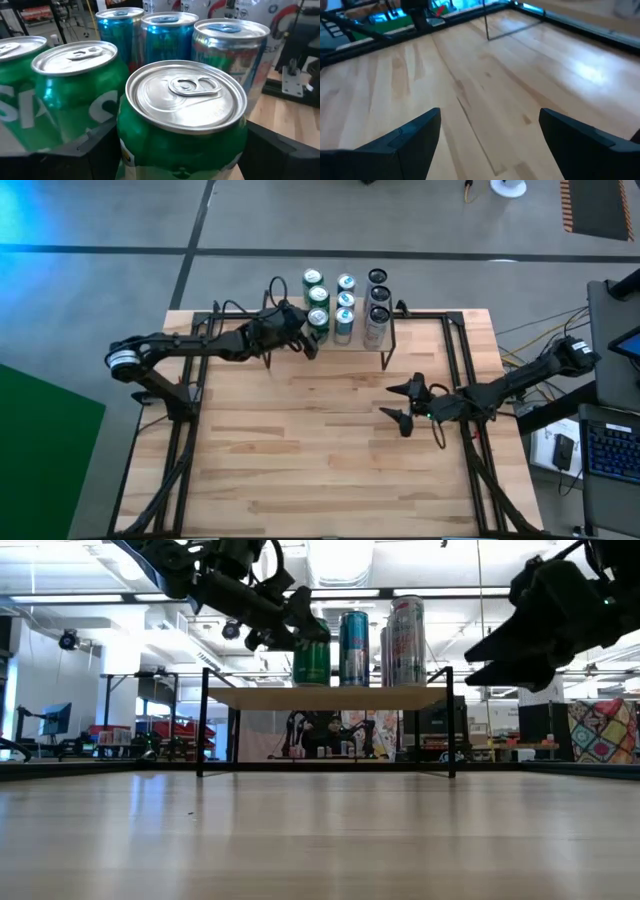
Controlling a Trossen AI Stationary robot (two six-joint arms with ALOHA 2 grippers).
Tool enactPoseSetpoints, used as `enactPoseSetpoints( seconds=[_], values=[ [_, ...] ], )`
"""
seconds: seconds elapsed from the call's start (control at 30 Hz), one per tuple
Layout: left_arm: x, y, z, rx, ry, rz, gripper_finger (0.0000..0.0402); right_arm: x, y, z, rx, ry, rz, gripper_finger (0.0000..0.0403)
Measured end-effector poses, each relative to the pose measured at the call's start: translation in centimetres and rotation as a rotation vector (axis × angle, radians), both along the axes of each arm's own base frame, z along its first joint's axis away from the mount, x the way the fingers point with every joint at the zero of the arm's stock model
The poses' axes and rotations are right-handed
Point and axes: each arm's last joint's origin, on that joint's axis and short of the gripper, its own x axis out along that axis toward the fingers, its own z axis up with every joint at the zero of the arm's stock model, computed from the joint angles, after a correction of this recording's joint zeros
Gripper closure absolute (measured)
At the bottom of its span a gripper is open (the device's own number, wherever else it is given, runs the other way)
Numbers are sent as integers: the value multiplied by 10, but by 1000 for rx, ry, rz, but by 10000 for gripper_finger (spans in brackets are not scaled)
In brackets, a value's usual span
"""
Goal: Place canned beverage on shelf
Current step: Put the green soda can on the shelf aligned with the other green soda cans
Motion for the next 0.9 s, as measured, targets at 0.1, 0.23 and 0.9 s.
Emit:
enactPoseSetpoints(
  seconds=[0.1,0.23,0.9],
  values=[
    [-1,0,2,1,-8,0,106,-6,-2,2,-28,7,19,76],
    [-4,-1,2,-6,4,5,106,-10,-4,6,-39,2,30,76],
    [-10,-6,-2,-16,-32,-54,59,-7,-9,9,-41,-26,22,76]
  ],
)
